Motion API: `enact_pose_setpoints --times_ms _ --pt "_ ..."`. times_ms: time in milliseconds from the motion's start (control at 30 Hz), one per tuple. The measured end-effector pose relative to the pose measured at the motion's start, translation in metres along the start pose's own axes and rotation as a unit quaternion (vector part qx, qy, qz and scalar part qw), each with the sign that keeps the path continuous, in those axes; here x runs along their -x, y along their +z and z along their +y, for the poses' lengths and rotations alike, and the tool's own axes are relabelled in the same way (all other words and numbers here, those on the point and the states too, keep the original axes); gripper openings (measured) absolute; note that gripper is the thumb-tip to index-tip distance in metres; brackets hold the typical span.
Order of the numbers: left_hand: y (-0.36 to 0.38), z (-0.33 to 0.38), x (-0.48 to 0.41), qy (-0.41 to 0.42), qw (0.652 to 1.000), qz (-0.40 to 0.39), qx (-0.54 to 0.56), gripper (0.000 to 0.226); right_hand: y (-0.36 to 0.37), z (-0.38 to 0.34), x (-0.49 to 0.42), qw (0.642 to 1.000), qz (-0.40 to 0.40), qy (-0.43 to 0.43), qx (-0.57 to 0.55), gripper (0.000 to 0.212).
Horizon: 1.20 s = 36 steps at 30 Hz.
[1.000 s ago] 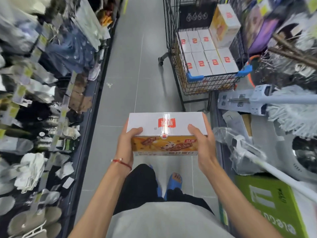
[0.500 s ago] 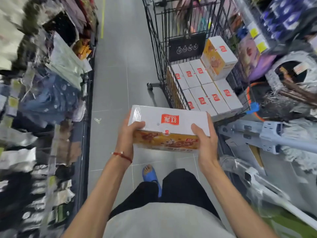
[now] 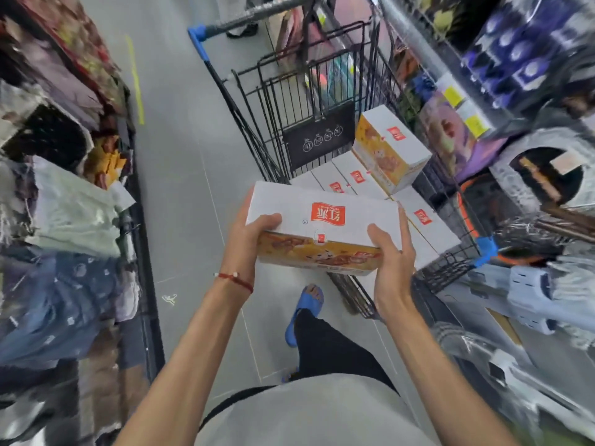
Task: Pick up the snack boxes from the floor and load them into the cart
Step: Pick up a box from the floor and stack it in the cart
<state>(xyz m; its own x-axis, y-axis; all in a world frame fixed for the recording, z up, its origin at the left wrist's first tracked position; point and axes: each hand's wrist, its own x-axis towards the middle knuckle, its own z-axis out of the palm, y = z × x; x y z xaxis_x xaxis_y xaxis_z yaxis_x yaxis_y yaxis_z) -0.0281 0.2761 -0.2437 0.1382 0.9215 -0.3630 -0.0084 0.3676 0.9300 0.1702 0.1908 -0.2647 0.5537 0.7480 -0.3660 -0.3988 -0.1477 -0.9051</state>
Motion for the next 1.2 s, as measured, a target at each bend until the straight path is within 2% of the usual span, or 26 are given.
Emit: enact_pose_setpoints --times_ms 300,533,867,1200 --pt "0.050 0.056 -0.143 -0.002 0.996 -0.060 -0.065 0.059 0.034 -0.036 -0.122 0.999 0.042 0.002 0.009 0.067" --pt "0.099 0.061 -0.238 -0.068 0.982 -0.145 -0.103 0.060 0.027 -0.040 -0.181 0.993 0.112 0.037 0.012 0.071" --pt "0.152 0.042 -0.360 -0.144 0.928 -0.282 -0.195 0.054 0.041 -0.018 -0.235 0.964 0.227 0.134 0.021 0.080" --pt "0.182 0.008 -0.442 -0.162 0.868 -0.364 -0.296 0.056 0.056 0.023 -0.292 0.940 0.304 0.155 0.013 0.087"
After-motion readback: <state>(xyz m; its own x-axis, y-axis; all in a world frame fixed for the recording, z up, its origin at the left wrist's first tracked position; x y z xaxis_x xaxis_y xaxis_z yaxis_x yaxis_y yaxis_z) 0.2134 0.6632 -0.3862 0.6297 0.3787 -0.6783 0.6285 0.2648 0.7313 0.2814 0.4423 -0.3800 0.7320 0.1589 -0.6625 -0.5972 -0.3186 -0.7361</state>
